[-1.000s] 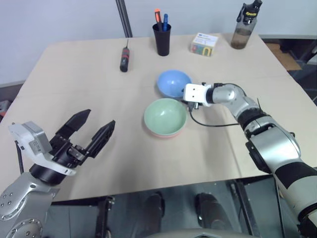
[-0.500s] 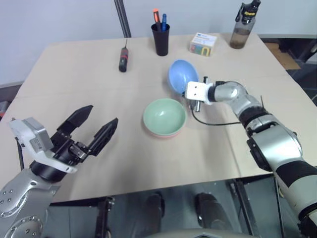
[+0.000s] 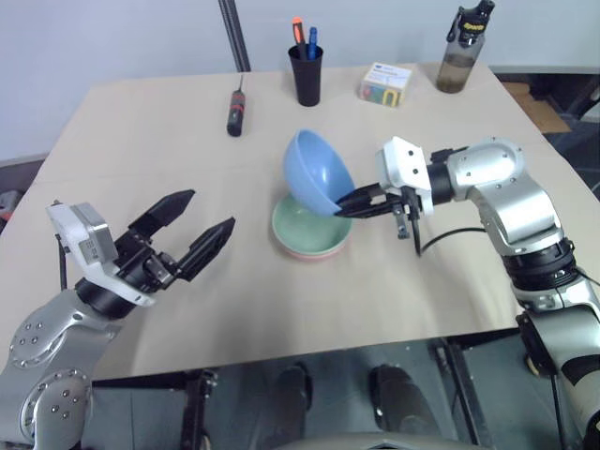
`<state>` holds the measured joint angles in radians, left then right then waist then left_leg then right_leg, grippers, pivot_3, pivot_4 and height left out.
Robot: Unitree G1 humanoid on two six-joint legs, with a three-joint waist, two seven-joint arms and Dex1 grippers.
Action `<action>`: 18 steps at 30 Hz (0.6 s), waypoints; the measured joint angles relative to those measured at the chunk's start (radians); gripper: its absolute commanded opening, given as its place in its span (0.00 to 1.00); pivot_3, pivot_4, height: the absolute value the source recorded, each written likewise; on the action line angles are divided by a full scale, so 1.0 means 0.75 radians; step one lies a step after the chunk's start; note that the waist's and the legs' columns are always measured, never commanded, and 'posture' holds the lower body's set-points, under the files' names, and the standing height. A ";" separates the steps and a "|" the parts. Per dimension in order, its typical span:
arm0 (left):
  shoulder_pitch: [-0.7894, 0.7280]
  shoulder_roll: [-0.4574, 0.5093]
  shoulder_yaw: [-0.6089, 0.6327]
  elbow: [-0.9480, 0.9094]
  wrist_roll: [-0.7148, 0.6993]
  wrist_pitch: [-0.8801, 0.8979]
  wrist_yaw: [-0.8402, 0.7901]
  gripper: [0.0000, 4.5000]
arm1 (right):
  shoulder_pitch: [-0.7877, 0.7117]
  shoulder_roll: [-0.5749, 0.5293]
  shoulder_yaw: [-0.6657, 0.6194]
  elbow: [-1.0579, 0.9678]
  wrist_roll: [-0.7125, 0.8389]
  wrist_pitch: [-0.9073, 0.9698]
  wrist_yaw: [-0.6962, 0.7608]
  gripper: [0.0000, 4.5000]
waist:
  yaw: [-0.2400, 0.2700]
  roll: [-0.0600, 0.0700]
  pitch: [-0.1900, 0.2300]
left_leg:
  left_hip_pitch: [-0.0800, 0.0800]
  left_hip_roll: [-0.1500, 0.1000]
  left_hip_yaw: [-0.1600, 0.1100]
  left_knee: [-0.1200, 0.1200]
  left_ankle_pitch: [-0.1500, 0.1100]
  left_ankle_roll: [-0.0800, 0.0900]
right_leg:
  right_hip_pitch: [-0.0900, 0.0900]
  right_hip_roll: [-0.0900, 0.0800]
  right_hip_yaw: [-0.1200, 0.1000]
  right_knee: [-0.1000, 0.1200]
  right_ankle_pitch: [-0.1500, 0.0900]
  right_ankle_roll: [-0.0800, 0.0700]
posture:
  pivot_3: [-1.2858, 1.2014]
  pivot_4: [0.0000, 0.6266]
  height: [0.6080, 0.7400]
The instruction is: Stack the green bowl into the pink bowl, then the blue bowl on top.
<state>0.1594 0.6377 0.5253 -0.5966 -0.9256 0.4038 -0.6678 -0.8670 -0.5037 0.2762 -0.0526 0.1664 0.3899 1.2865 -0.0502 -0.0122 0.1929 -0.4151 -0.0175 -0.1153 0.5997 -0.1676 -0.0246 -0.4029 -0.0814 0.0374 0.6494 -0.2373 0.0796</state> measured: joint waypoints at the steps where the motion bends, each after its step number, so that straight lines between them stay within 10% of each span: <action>1: 0.000 0.009 -0.007 0.003 0.000 0.005 -0.012 1.00 | 0.012 0.000 0.002 0.001 -0.011 0.001 -0.026 0.43 | 0.005 0.000 0.000 | -0.001 0.000 0.001 0.000 0.000 0.000 | 0.000 0.000 0.000 0.000 0.000 0.000 | 0.52 0.24 1.00; 7: 0.010 0.056 -0.016 0.026 -0.002 0.018 -0.076 1.00 | 0.066 -0.049 0.002 -0.036 -0.016 0.040 -0.084 0.94 | 0.015 0.000 0.000 | -0.002 0.000 0.001 0.000 0.000 0.000 | -0.001 0.000 0.001 -0.002 0.000 0.000 | 0.52 0.24 1.00; 18: 0.188 0.101 0.094 0.091 0.057 -0.016 -0.289 1.00 | 0.555 -0.228 -0.442 -0.410 0.243 0.316 -0.293 0.97 | 0.018 -0.002 -0.001 | -0.002 0.002 0.004 -0.001 0.000 0.000 | -0.001 0.000 0.002 -0.004 0.000 0.000 | 0.52 0.24 1.00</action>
<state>0.3006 0.7138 0.5960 -0.5285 -0.8828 0.3915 -0.8849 -0.4511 -0.6746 -0.0555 -0.3602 0.3490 0.6273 1.0669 -0.0367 -0.0135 0.1923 -0.4167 -0.0160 -0.1125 0.5992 -0.1679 -0.0243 -0.4033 -0.0817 0.0390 0.6462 -0.2376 0.0796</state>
